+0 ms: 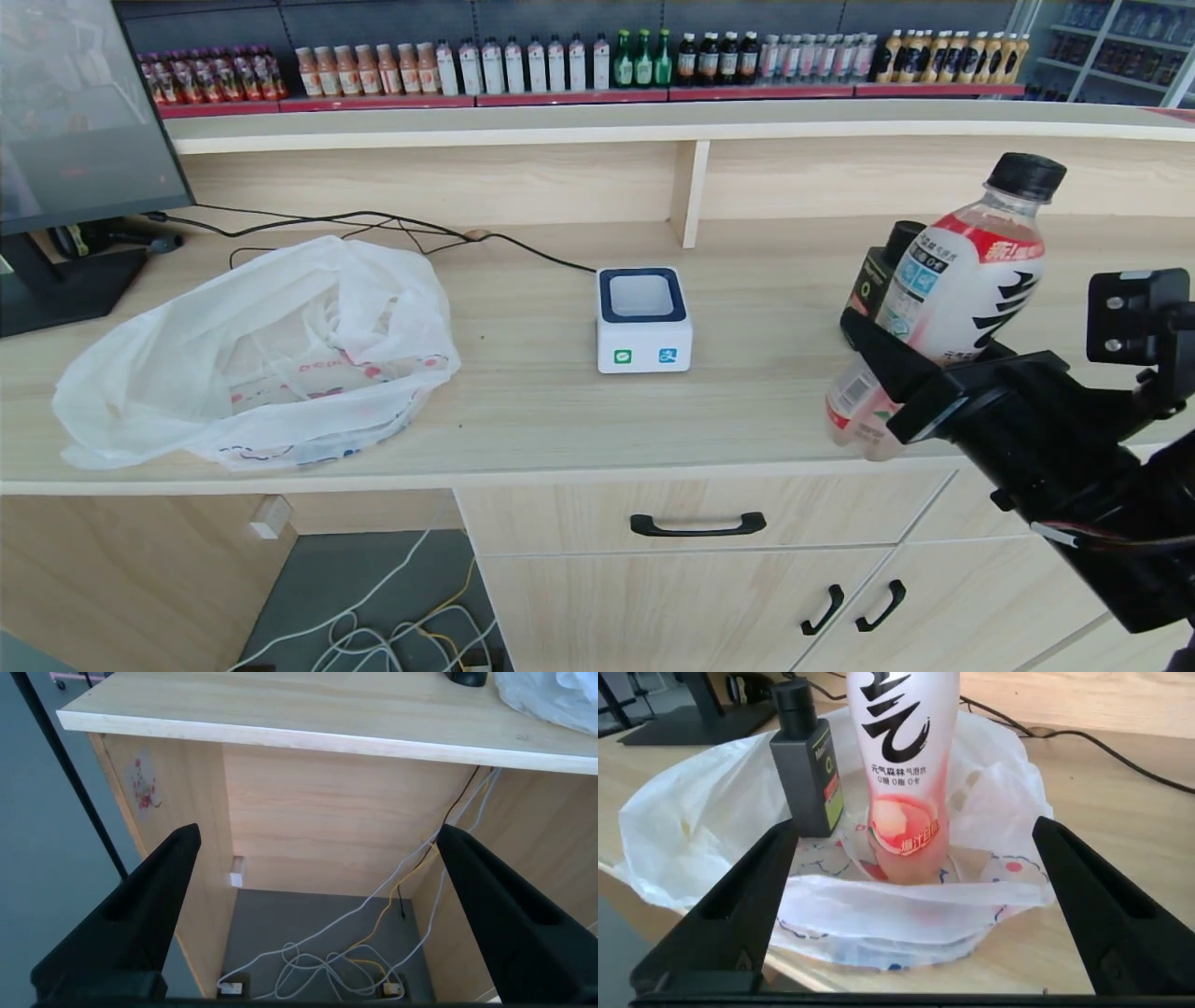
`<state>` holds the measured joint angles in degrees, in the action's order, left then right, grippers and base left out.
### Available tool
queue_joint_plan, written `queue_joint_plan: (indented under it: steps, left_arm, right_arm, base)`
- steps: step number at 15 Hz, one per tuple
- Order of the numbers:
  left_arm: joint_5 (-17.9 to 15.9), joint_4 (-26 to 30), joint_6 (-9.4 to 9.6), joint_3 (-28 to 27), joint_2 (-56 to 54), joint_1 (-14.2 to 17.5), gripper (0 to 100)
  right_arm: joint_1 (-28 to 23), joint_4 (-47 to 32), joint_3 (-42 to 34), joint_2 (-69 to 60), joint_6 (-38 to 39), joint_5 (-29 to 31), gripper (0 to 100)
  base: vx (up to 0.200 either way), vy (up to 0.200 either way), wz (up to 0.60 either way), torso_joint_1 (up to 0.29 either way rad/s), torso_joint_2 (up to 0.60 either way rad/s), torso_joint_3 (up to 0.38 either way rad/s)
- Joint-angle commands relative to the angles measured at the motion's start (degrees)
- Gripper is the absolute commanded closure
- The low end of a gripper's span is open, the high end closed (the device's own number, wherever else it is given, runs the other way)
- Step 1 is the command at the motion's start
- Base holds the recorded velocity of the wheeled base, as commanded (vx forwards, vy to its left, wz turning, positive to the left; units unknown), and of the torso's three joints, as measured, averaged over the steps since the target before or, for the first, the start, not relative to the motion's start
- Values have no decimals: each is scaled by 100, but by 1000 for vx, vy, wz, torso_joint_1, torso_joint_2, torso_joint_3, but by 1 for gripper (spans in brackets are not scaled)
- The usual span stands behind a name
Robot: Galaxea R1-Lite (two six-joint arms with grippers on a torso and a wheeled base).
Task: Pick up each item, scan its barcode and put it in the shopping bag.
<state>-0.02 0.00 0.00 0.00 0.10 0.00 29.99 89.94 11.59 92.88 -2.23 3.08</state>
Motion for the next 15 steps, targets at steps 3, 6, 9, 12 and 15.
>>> queue_joint_plan:
  steps: [3,6,9,12,15]
  left_arm:
    - [2,0,9,0,-1,0,0]
    - [2,0,0,0,-1,0,0]
    - [2,0,0,0,-1,0,0]
    - [2,0,0,0,-1,0,0]
    - [-6,0,0,0,-1,0,0]
  right_arm:
    - [-142,6,-1159,-2046,-23,34,0]
    - [-178,-1321,-1159,-3224,3,201,0]
    - [-63,-5320,-1159,-5676,-5,184,0]
    - [112,-8590,-1124,-7855,-216,113,0]
    - [297,-9170,-984,-8277,-260,-247,0]
  base:
    - [0,0,0,0,0,0]
    - [0,0,0,0,0,0]
    - [0,0,0,0,0,0]
    - [0,0,0,0,0,0]
    - [0,0,0,0,0,0]
